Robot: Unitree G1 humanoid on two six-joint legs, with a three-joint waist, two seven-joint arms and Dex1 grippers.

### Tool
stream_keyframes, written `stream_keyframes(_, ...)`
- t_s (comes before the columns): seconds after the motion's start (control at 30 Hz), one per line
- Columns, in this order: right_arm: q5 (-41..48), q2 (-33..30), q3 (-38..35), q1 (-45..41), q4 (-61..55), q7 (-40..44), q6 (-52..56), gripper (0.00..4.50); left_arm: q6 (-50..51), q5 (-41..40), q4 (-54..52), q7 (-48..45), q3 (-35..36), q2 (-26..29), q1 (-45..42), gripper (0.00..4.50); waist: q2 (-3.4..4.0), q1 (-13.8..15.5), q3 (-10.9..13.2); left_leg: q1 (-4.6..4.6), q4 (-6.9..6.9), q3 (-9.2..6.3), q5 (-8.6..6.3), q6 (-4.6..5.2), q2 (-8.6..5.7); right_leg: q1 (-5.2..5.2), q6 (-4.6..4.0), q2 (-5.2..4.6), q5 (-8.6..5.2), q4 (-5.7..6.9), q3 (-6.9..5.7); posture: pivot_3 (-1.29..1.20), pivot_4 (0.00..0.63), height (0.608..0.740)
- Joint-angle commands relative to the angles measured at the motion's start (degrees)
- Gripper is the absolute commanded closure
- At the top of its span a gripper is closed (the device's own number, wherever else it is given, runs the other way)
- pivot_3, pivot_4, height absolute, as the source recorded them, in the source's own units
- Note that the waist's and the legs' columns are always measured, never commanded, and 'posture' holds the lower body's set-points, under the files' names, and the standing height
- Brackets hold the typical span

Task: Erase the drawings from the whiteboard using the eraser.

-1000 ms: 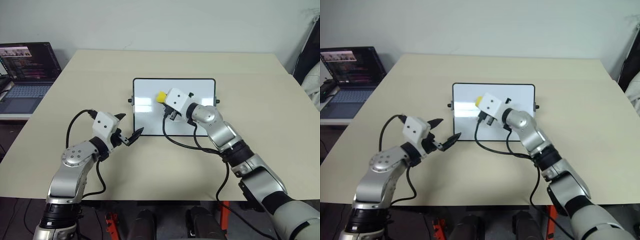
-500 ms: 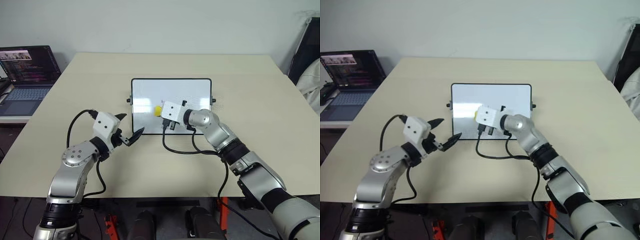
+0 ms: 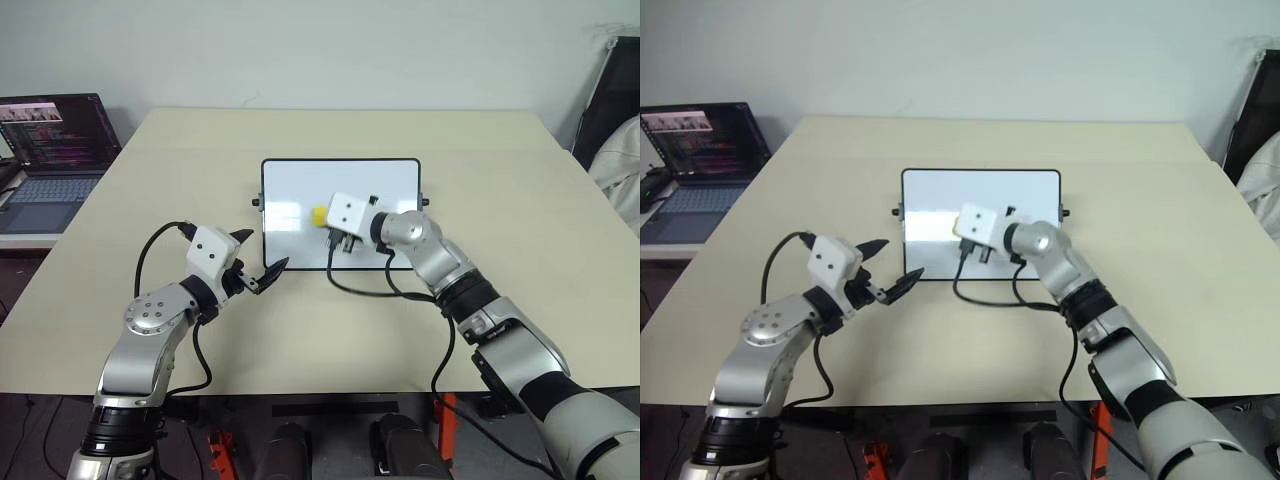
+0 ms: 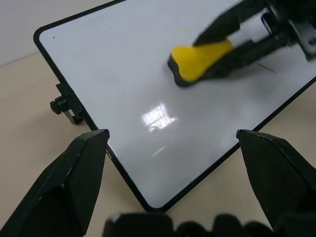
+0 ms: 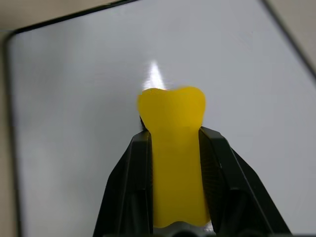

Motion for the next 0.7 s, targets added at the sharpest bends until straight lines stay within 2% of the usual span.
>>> stream_keyframes(0.03, -2.53, -1.24, -0.58, 0.35, 3.0, -3.03, 1.16, 3.53, -1.09, -0.09, -0.82, 0.04, 0.37, -0.13, -0.52, 0.0, 0.0, -0.13, 0.0, 0.0, 0.0, 0.0, 0.0, 0.0, 0.0, 0.0, -0.01, 0.0, 0.0, 0.01, -0.01, 0.0, 0.15, 0.74)
stream_keyframes(0.13, -1.38, -1.06, -3.11, -0.88, 2.41, -5.63, 0.69, 3.53, -1.01, -0.16, -0.9, -0.02, 0.29, -0.08, -0.52, 0.0, 0.0, -0.14, 0.0, 0.0, 0.01, -0.02, 0.01, 0.0, 0.0, 0.0, -0.02, 0.0, 0.0, 0.01, -0.02, 0.0, 0.15, 0.74)
stream_keyframes(0.23, 1.5, -0.92, -5.44, -0.02, -1.8, -4.34, 2.18, 3.53, -1.06, -0.14, -1.08, 0.06, 0.19, -0.08, -0.29, 0.0, 0.02, 0.02, 0.02, -0.04, 0.04, -0.03, 0.01, 0.01, -0.01, 0.0, -0.01, 0.0, 0.01, 0.0, -0.01, 0.0, 0.15, 0.74)
stream_keyframes(0.4, 10.85, -0.57, -12.38, 7.72, -23.53, 0.12, 13.86, 3.53, -1.45, 0.14, -1.62, 0.35, -0.29, -0.43, 0.16, 0.0, 0.07, 0.34, 0.08, -0.36, -0.08, -0.13, -0.05, -0.07, -0.02, -0.24, -0.19, -0.03, 0.11, -0.11, -0.02, 0.0, 0.15, 0.74)
stream_keyframes(0.53, 16.2, -2.39, -15.04, 15.71, -40.9, 2.44, 24.77, 3.53, -1.87, 0.32, -1.76, 0.74, -1.06, -1.42, -0.36, 0.0, 0.1, 0.36, 0.1, -0.46, -0.19, -0.25, -0.26, -0.27, 0.01, -0.28, -0.11, -0.11, -0.04, -0.26, -0.04, 0.0, 0.15, 0.74)
stream_keyframes(0.7, 23.91, -10.24, -20.22, 30.22, -61.85, 5.76, 38.18, 3.53, -1.84, 0.27, -2.02, -0.35, -2.09, -1.92, -0.44, 0.0, 0.11, 0.66, 0.11, -0.9, -0.25, -0.49, -0.42, -0.26, -0.01, -0.32, -0.04, -0.16, -0.12, -0.87, -0.11, 0.0, 0.15, 0.74)
